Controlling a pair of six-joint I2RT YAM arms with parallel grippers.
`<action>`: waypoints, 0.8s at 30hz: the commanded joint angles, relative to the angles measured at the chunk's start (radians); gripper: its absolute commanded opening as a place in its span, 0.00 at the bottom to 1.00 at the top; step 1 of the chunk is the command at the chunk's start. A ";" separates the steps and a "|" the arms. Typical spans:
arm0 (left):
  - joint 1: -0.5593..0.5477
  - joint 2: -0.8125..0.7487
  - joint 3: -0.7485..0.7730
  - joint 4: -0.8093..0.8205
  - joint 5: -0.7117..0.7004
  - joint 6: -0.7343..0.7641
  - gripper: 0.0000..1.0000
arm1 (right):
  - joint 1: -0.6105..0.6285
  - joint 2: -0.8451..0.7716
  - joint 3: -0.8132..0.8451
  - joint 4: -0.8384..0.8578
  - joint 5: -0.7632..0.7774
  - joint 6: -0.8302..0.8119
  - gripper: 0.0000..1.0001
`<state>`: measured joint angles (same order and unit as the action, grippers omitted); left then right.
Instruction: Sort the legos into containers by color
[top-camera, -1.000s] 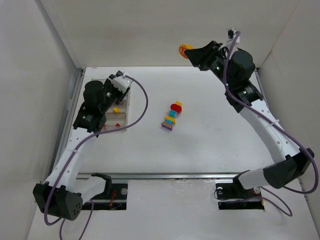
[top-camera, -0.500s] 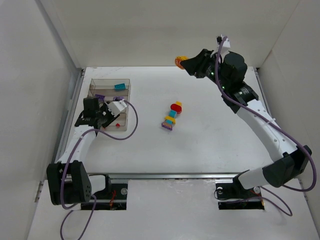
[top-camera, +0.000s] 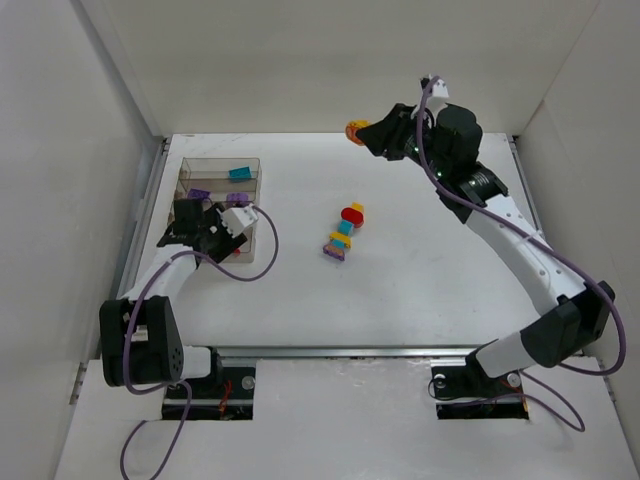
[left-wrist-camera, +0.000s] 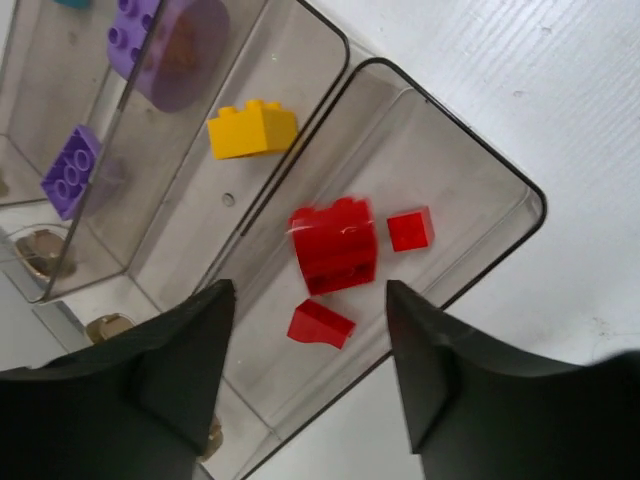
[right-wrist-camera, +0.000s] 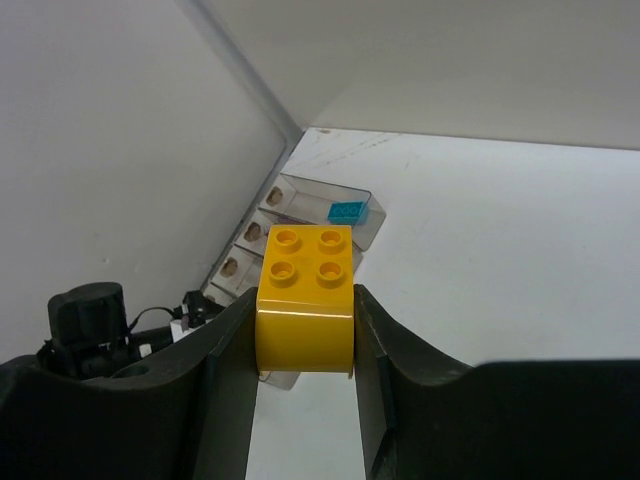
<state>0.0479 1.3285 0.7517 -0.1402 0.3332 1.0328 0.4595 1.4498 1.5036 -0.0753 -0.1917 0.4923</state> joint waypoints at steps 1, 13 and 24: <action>0.006 -0.020 0.014 0.022 0.029 0.012 0.61 | 0.008 0.021 0.049 0.014 -0.026 -0.021 0.00; 0.006 -0.158 0.191 -0.024 0.263 -0.051 0.72 | -0.001 0.104 0.101 -0.029 -0.428 -0.277 0.00; -0.172 0.106 0.681 -0.276 1.021 -0.267 0.79 | -0.004 0.093 -0.017 -0.047 -0.740 -0.839 0.00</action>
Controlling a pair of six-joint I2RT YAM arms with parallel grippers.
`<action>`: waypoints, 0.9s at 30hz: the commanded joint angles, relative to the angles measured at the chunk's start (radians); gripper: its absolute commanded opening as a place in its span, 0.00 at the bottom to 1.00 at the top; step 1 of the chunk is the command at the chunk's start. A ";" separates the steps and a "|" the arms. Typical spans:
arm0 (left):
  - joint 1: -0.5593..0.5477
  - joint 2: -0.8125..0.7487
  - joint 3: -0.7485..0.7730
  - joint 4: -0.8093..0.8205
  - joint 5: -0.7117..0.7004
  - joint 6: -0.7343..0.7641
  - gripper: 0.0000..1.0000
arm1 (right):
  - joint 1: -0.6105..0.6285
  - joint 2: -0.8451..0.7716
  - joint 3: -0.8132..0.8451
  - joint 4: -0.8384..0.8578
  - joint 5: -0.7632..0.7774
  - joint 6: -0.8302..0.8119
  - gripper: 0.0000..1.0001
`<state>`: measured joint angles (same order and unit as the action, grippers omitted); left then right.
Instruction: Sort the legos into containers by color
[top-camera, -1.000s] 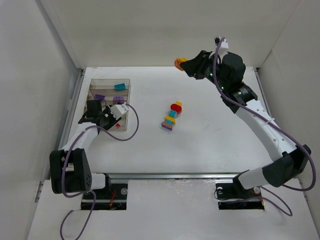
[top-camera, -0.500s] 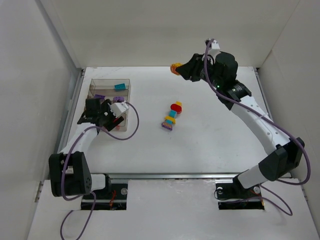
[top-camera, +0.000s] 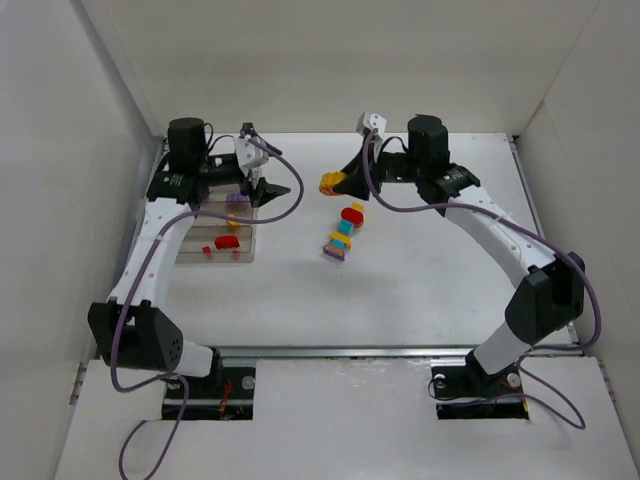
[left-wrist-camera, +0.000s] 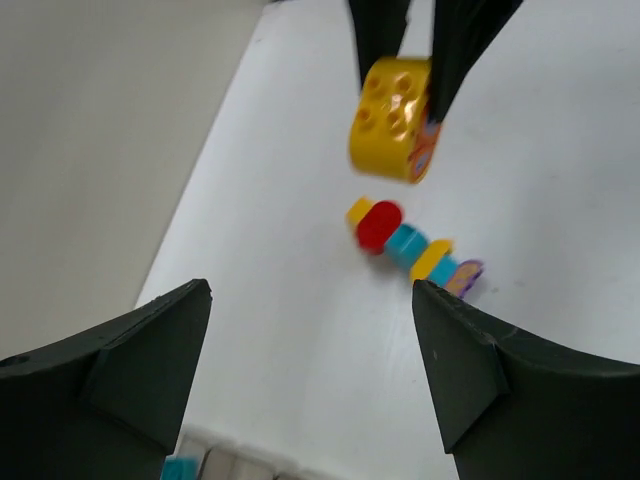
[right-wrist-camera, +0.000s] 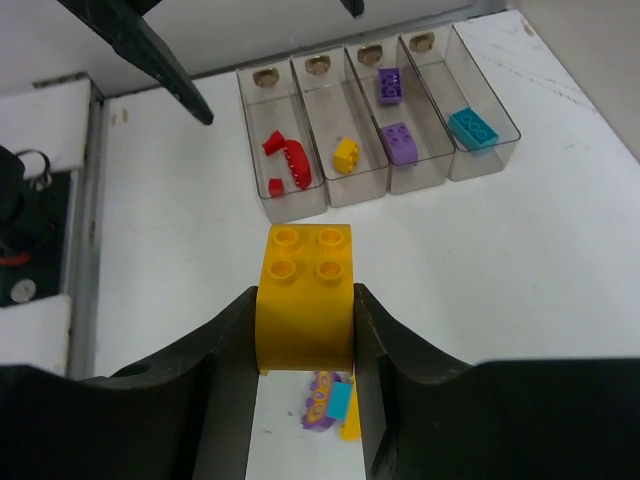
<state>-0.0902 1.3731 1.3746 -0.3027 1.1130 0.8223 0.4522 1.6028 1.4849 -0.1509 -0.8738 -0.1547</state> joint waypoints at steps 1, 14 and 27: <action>-0.045 0.061 0.067 -0.113 0.252 -0.045 0.79 | 0.003 -0.060 0.002 0.028 -0.057 -0.201 0.00; -0.190 0.103 0.081 0.080 0.272 -0.230 0.81 | 0.086 -0.041 0.012 0.028 -0.067 -0.229 0.00; -0.190 0.103 0.050 0.151 0.261 -0.290 0.62 | 0.095 -0.050 0.021 0.028 -0.028 -0.238 0.00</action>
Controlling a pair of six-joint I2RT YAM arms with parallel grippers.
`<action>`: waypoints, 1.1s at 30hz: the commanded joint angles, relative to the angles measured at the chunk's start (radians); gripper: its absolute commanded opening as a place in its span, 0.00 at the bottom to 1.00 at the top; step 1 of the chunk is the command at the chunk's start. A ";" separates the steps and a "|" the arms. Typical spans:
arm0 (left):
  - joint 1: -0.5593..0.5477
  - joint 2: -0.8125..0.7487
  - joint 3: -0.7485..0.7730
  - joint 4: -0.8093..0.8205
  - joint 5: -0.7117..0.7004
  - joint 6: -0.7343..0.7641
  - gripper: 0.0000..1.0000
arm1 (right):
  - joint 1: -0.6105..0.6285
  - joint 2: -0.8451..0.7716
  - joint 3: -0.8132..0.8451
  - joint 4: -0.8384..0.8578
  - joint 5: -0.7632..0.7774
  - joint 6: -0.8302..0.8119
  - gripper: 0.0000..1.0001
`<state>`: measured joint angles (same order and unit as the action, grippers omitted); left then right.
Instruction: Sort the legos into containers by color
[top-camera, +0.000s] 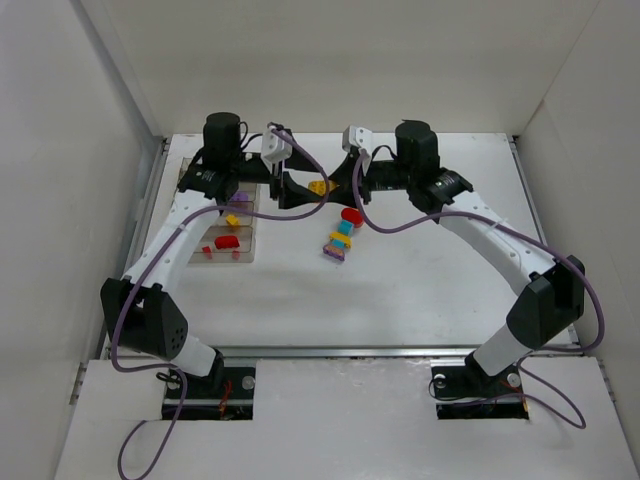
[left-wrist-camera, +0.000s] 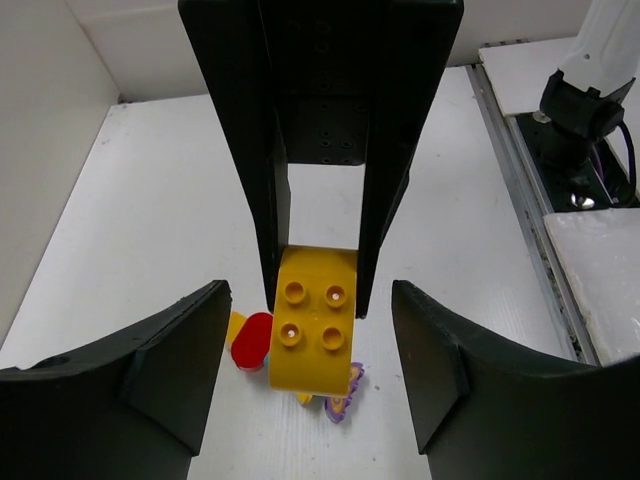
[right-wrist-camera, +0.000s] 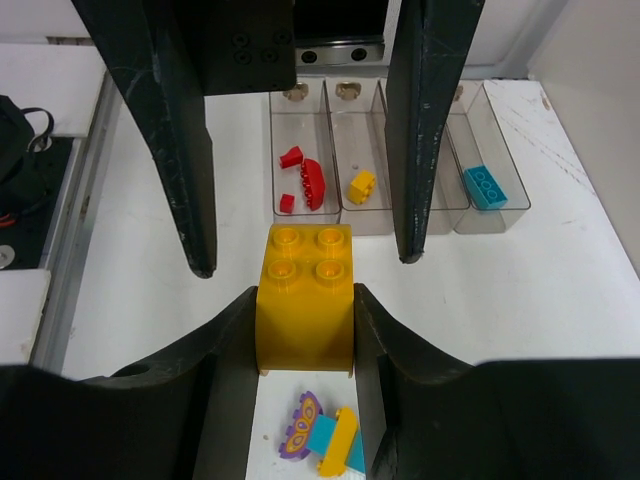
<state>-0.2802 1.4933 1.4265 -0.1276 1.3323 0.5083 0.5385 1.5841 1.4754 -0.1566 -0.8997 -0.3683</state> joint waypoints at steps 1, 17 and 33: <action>-0.001 -0.018 0.012 -0.049 0.042 0.045 0.63 | 0.009 -0.032 0.031 0.034 -0.002 -0.024 0.00; -0.001 0.022 0.069 -0.214 -0.013 0.193 0.26 | 0.018 -0.032 0.040 0.034 -0.021 -0.034 0.00; 0.030 0.004 0.037 -0.196 -0.102 0.151 0.00 | 0.018 -0.018 0.086 -0.127 0.200 -0.008 1.00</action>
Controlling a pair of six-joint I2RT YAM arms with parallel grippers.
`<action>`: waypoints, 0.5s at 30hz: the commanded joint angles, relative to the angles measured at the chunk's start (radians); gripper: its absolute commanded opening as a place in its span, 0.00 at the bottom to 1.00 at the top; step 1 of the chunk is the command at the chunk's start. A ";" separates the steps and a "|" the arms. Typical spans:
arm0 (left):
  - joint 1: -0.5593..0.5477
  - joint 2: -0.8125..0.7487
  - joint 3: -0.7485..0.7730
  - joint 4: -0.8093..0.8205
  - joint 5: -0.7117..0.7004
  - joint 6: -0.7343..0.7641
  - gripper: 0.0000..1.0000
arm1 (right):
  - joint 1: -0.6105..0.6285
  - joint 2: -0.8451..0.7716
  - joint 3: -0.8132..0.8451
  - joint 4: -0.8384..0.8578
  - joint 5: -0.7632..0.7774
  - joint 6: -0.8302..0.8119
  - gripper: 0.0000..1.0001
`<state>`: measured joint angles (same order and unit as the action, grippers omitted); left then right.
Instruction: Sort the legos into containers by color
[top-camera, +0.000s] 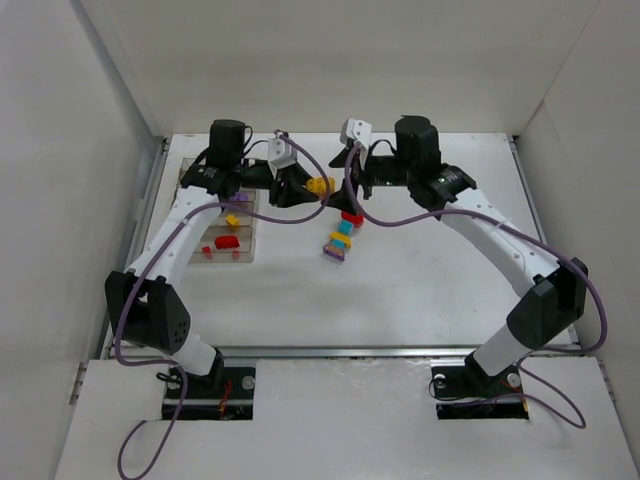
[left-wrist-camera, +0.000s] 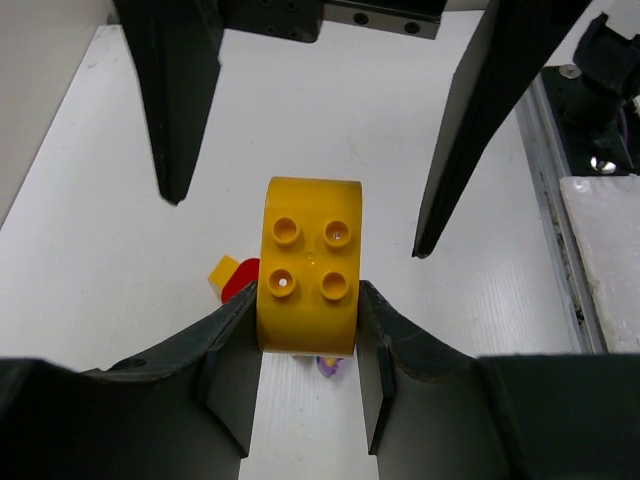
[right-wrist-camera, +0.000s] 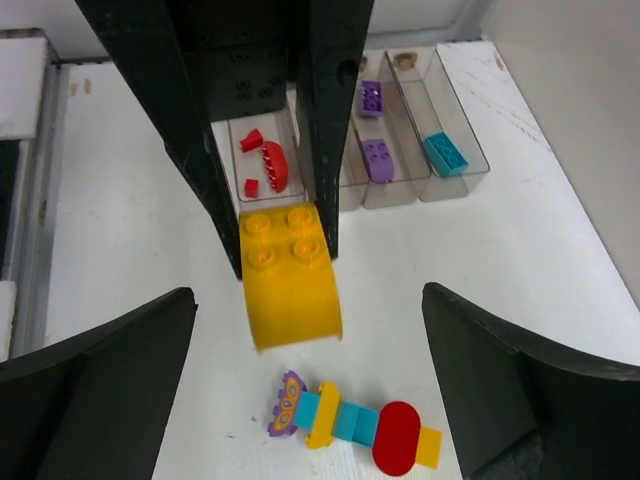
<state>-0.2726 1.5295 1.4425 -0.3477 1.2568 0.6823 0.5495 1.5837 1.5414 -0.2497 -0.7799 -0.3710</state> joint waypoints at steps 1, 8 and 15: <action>0.039 -0.032 0.012 0.045 -0.048 -0.032 0.00 | 0.007 -0.037 0.007 0.001 0.103 0.004 1.00; 0.125 -0.092 -0.117 0.160 -0.380 -0.084 0.00 | 0.007 -0.099 -0.052 0.070 0.361 0.043 1.00; 0.229 -0.074 -0.189 0.106 -0.655 0.095 0.00 | 0.007 -0.108 -0.079 0.070 0.401 0.052 1.00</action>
<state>-0.0818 1.4834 1.2625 -0.2317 0.7235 0.6724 0.5503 1.5135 1.4723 -0.2253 -0.4206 -0.3332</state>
